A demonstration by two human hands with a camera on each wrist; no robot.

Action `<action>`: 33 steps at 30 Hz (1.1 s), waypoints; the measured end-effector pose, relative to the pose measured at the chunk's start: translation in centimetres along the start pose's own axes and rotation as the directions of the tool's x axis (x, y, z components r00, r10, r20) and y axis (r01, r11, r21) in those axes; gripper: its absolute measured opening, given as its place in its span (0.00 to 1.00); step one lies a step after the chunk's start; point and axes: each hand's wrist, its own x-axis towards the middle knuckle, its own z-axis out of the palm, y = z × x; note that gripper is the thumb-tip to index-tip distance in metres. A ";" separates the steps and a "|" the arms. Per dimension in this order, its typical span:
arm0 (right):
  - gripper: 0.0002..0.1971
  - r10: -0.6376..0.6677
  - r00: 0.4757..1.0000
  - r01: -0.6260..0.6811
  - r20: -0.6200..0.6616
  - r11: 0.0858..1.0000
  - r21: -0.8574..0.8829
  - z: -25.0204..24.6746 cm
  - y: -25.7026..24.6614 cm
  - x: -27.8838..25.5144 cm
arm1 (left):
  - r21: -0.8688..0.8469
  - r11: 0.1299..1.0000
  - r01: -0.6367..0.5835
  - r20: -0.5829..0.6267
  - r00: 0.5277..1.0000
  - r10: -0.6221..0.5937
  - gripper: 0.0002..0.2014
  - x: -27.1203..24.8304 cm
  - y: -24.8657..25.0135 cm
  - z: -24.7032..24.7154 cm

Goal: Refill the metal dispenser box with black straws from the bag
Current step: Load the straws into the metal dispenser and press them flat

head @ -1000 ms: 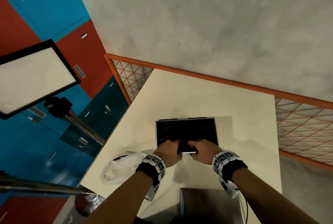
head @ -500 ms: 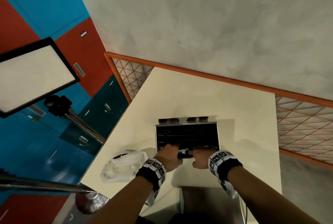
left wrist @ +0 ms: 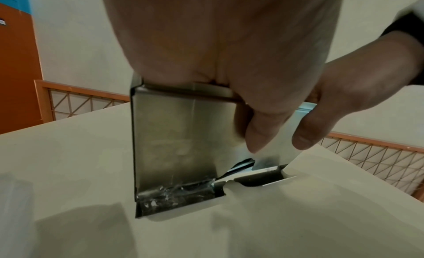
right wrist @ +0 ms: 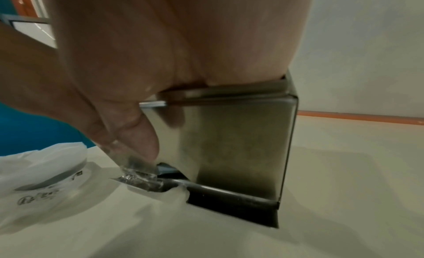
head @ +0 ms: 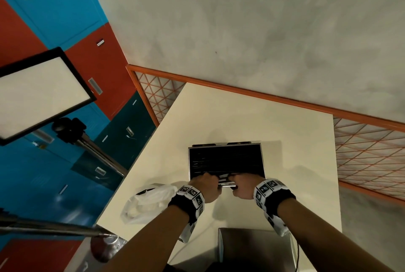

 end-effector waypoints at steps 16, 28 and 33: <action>0.10 0.021 0.987 -0.016 0.160 0.999 -0.029 -1.3 -2.2 2.4 | -0.074 0.997 0.033 -0.071 0.997 -0.038 0.16 -0.5 0.5 -1.1; 0.13 0.044 0.971 -0.038 0.234 0.999 -0.028 -1.8 -2.6 2.6 | -0.081 0.996 0.034 -0.066 0.997 -0.039 0.17 -0.4 0.5 -1.0; 0.14 0.011 0.990 -0.008 0.142 1.000 -0.023 -1.3 -2.0 2.4 | -0.036 0.999 0.039 -0.035 0.999 -0.040 0.18 0.0 0.3 -1.0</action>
